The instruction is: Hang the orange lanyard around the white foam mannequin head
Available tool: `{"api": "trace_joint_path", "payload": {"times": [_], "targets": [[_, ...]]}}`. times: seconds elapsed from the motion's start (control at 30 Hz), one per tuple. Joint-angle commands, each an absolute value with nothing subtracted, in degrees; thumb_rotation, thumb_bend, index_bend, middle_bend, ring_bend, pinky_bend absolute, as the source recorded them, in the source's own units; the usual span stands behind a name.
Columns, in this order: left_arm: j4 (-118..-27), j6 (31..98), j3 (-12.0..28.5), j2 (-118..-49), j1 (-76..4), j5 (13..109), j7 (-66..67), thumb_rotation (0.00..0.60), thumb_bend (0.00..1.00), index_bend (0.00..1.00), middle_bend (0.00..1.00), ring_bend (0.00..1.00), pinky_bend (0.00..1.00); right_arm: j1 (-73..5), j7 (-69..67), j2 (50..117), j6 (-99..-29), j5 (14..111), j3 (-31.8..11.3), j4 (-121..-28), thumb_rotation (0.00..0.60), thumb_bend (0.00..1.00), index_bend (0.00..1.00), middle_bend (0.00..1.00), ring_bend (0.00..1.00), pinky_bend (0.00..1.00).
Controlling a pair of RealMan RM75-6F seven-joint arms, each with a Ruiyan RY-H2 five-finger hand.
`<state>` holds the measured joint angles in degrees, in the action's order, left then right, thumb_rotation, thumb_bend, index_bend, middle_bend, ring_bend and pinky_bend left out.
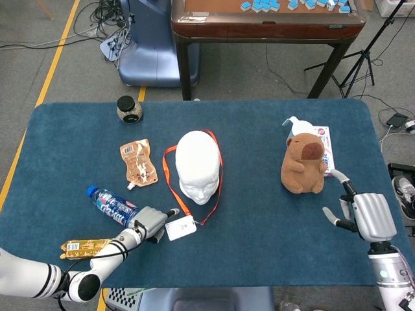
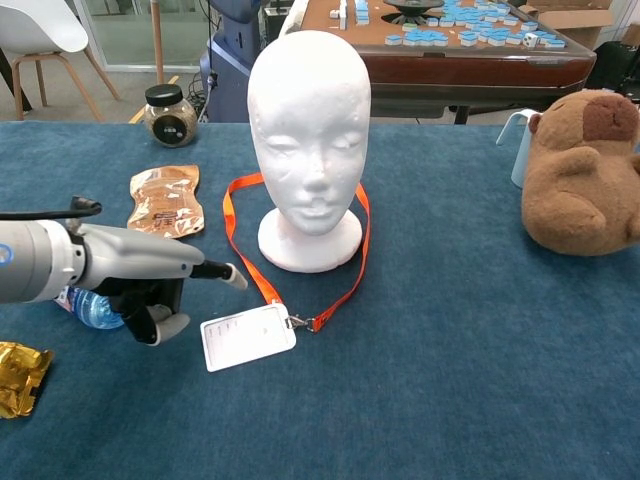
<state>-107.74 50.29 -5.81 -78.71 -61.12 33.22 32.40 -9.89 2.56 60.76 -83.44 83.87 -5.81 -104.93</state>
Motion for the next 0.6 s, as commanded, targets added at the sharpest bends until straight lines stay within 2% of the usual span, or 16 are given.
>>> {"api": "trace_joint_path", "payload": {"times": [0.03,0.3,0.6], "targets": [[-107.44,49.62,-6.80,-78.34,-60.86,32.83,32.60,0.600,0.57,0.06,0.92,0.94,0.90,-9.94,2.66,60.86,-83.38,83.91,-5.92,-104.93,0.600,0.28,0.16,0.85,0.90,0.89],[-107.13,48.41,-8.09,-79.34,-61.57,32.02,34.22,0.600,0.57,0.06,0.92,0.94,0.90,-9.80,2.97,60.96,-83.34,84.06,-6.02,-105.17,0.600,0.28,0.16,0.85,0.90,0.89],[-110.72,47.89,-9.08,-79.14,-63.86,30.74,37.06,0.600,0.57,0.09,0.92,0.94,0.90,-9.14,2.63,60.80,-83.87,84.17,-5.98,-105.13,0.600,0.28,0.16,0.85,0.90,0.89]]}}
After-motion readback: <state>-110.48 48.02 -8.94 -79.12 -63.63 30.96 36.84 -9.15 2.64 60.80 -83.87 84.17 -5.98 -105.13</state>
